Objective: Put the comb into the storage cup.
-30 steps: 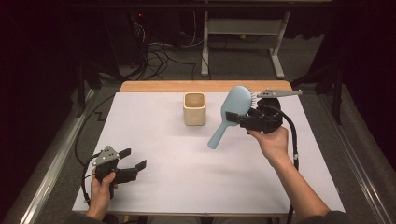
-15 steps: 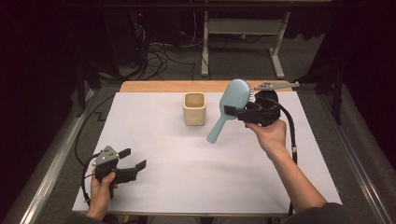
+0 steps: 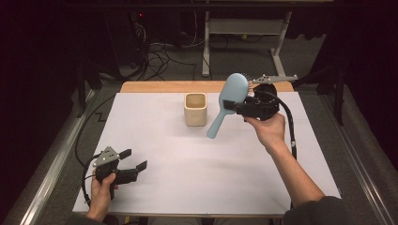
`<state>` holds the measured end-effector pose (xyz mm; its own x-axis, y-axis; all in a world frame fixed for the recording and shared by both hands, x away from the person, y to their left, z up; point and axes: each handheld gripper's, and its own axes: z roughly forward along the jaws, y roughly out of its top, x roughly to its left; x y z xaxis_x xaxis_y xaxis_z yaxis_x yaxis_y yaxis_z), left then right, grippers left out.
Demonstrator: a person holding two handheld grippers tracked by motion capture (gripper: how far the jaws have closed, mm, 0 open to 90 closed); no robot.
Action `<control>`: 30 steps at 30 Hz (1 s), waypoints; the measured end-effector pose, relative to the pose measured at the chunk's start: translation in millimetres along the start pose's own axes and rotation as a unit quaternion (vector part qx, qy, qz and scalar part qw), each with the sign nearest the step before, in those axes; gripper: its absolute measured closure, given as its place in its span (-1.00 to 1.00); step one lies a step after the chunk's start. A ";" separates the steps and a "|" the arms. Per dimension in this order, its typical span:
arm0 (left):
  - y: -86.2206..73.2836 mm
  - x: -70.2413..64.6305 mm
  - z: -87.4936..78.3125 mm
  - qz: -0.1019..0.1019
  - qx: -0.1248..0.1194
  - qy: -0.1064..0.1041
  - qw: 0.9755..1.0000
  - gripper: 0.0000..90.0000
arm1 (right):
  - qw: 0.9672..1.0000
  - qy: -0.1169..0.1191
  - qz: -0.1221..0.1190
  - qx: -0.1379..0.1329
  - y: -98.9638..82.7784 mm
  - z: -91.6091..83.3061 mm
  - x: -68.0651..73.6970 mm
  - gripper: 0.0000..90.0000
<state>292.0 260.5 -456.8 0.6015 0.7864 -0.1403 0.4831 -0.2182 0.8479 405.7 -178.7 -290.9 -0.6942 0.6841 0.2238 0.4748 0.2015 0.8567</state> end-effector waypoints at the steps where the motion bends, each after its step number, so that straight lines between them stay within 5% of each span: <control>1: 0.0 0.0 -0.1 0.000 0.000 0.000 1.000 -0.57 | 1.000 -0.001 -0.002 0.000 0.9 0.6 -0.2 0.24; 30: 0.0 -0.3 -1.5 0.001 -0.005 0.001 1.000 -0.58 | 1.000 -0.011 -0.009 -0.005 32.9 14.4 1.1 0.24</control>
<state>290.9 261.2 -456.0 0.6011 0.7874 -0.1368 0.4749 -0.2143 0.8536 428.4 -161.2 -269.1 -0.6904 0.6955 0.1988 0.4572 0.2067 0.8650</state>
